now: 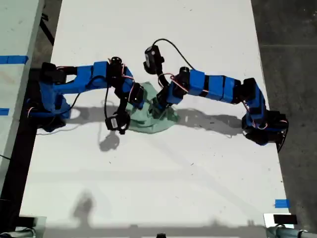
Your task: Fold tshirt
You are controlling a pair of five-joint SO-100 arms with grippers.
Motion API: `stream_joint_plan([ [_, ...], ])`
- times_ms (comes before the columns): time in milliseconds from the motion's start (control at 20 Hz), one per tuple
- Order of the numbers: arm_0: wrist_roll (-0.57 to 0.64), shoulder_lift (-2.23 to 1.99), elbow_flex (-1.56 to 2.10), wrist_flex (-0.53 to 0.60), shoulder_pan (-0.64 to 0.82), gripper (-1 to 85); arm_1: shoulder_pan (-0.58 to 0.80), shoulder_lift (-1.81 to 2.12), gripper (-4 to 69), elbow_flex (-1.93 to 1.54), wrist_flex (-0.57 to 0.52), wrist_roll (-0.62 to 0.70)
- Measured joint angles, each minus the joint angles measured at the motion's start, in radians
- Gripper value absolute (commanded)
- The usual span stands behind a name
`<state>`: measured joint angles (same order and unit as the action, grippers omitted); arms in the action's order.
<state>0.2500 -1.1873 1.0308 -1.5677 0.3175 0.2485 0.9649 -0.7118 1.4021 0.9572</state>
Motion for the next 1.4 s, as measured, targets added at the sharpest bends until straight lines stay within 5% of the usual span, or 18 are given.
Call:
stream_joint_plan([
  [200, 0.06, 0.0, 0.018, 0.0, 0.124, 1.2, 0.081, 0.0, 0.4, 0.0, -0.051, 0.031],
  [300, 0.094, -0.003, 0.032, 0.0, 0.186, 12.2, 0.12, 0.0, 0.2, 0.0, -0.066, 0.038],
  [400, 0.135, -0.057, 0.063, 0.002, 0.282, 23.3, 0.181, 0.011, 42.7, 0.0, -0.066, 0.038],
  [700, 0.268, -0.531, 0.193, 0.0, 0.788, 24.9, 0.488, 0.299, 28.7, -0.069, -0.054, 0.106],
  [850, 0.305, -0.727, 0.367, 0.02, 0.864, 24.2, 0.603, 0.492, 26.4, -0.27, -0.021, 0.13],
  [1200, 0.11, -1.336, 1.114, 0.295, 0.522, 13.6, 0.581, 1.175, 22.9, -1.086, -0.069, 0.057],
  [1400, -0.117, -1.522, 1.463, 0.541, 0.143, 2.4, 0.351, 1.594, -0.2, -1.523, -0.156, -0.149],
])
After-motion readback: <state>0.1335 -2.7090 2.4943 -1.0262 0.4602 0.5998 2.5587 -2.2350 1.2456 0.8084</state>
